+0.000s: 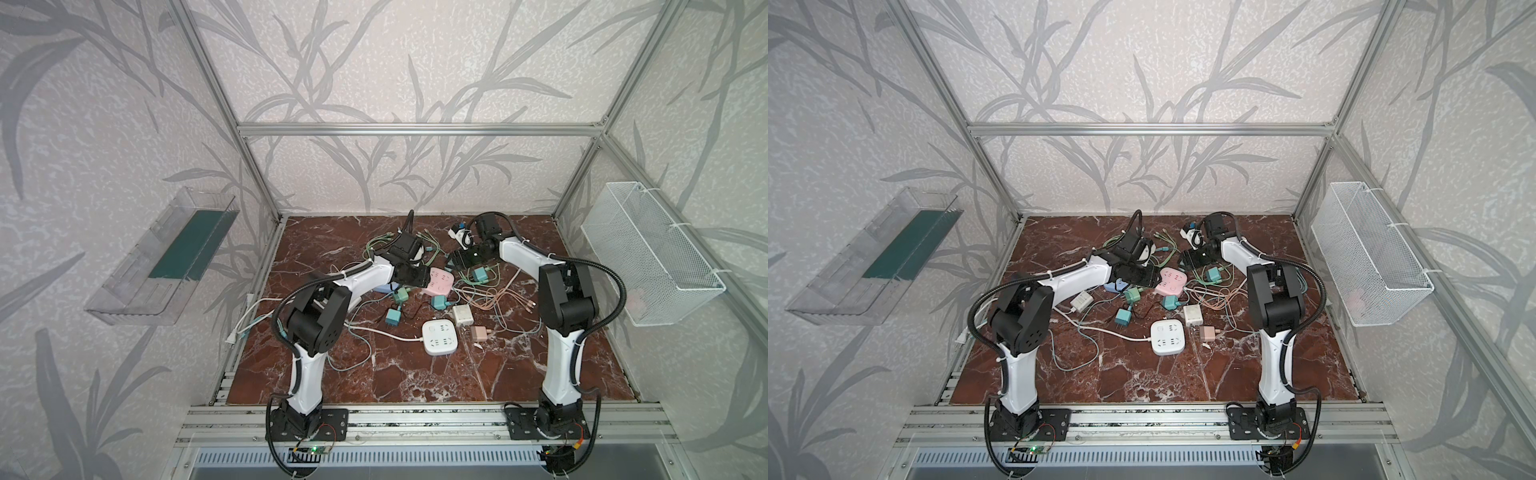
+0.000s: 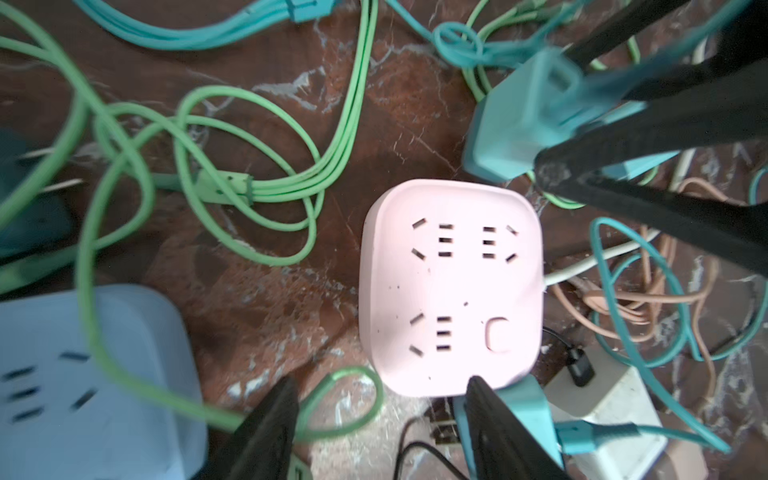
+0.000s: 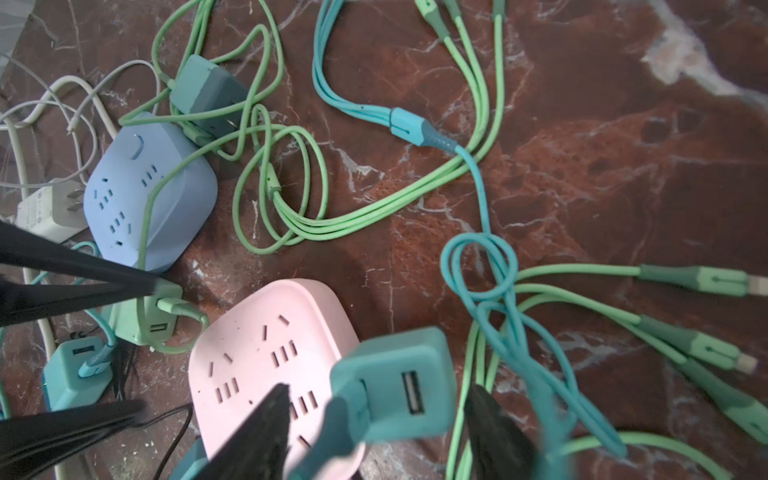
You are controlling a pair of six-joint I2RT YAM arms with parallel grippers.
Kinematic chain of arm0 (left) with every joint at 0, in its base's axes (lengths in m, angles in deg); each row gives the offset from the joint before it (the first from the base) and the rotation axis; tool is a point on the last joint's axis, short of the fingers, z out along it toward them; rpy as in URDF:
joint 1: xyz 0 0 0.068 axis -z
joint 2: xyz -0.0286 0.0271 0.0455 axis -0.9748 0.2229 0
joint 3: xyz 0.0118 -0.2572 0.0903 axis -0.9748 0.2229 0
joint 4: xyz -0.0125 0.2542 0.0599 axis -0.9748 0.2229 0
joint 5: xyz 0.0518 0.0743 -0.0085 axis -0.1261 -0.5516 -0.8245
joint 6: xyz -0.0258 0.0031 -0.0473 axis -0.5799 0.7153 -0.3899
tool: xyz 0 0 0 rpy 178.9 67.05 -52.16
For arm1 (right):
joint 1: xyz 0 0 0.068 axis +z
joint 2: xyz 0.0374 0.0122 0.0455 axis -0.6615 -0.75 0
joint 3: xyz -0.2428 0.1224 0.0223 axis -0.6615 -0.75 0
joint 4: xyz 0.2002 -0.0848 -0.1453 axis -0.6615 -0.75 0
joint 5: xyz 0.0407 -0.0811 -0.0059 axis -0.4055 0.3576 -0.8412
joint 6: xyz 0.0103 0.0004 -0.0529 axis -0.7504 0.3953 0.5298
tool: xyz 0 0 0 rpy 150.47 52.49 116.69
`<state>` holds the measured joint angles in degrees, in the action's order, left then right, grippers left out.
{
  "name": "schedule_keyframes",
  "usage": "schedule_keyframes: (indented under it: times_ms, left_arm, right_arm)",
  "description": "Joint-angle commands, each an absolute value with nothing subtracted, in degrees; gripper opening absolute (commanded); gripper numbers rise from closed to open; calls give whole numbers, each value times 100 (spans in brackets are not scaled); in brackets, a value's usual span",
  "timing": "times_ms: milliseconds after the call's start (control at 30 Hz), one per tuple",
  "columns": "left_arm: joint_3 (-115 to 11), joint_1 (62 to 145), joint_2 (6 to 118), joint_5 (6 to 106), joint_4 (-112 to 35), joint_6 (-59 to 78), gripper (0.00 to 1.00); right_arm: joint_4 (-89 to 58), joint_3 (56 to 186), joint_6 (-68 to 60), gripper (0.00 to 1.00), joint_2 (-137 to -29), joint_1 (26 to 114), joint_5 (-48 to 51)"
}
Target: Pull the plug off the socket
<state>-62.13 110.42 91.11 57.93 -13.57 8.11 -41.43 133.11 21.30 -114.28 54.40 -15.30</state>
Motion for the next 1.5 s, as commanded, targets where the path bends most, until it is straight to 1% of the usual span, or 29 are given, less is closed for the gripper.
schedule_keyframes:
  times_ms: [0, 67, 133, 200, 333, 433, 500, 600, 700, 733, 867, 900, 1000, 1033, 1133, 1200, 1267, 1367, 1467]
  left_arm:
    - [-5970, 11009, 8408, 5263, -1342, 873, 74]
    - [-5778, 11002, 8084, 4925, -1363, 893, 78]
    - [-5539, 11003, 7730, 4529, -1344, 918, 82]
    - [-5249, 10995, 7349, 4085, -1353, 955, 85]
    - [-4440, 10888, 6482, 3233, -1689, 1162, 92]
    - [-3952, 10644, 5980, 2784, -1795, 1183, 93]
    - [-3653, 10459, 5713, 2579, -1818, 1204, 94]
    - [-3068, 10124, 5256, 2150, -2091, 1267, 97]
    - [-2375, 9679, 4775, 1980, -2616, 1306, 99]
    - [-2103, 9550, 4647, 1906, -2919, 1381, 99]
    - [-1285, 9093, 4392, 1780, -4001, 1808, 99]
    - [-1129, 8978, 4421, 1758, -4323, 1909, 99]
    - [-791, 8698, 4785, 1864, -5365, 2202, 99]
    - [-693, 8637, 4989, 1875, -5821, 2337, 99]
    - [-660, 8413, 5562, 2189, -6537, 2500, 99]
    - [-554, 8295, 5914, 2483, -7161, 2603, 99]
    - [-385, 8201, 6290, 2699, -7950, 2718, 99]
    - [-372, 7941, 6812, 2956, -8465, 2546, 99]
    - [-476, 7750, 6657, 3245, -7857, 2252, 100]
  right_arm:
    - [-4327, 13068, 1922, 100, -10769, 5338, -1105]
    - [-4273, 12774, 1955, 99, -10402, 5315, -715]
    - [-3930, 12219, 2026, 99, -9847, 5302, -316]
    - [-3392, 11532, 2066, 99, -9237, 5255, -257]
    - [-1560, 9777, 2167, 99, -7985, 5209, 247]
    - [-78, 8478, 2127, 99, -7346, 5166, 566]
    - [664, 7855, 2185, 99, -7144, 5114, 710]
    - [1461, 7263, 2377, 99, -7190, 4992, 856]
    - [2518, 6750, 2162, 99, -7624, 4806, 862]
    - [2861, 6708, 2072, 99, -7712, 4801, 952]
    - [2974, 6850, 2030, 99, -8090, 4726, 633]
    - [3344, 6792, 2063, 99, -8303, 4725, 543]
    - [3694, 6549, 1908, 99, -8426, 4637, 696]
    - [4234, 6465, 1905, 99, -8599, 4633, 613]
    - [3670, 6610, 1870, 99, -8478, 4624, 673]
    - [4124, 6502, 1856, 99, -8620, 4616, 719]
    - [3980, 6494, 1797, 99, -8543, 4624, 915]
    - [3910, 6547, 1745, 99, -8563, 4624, 1072]
    - [3964, 6546, 1760, 99, -8583, 4624, 1074]
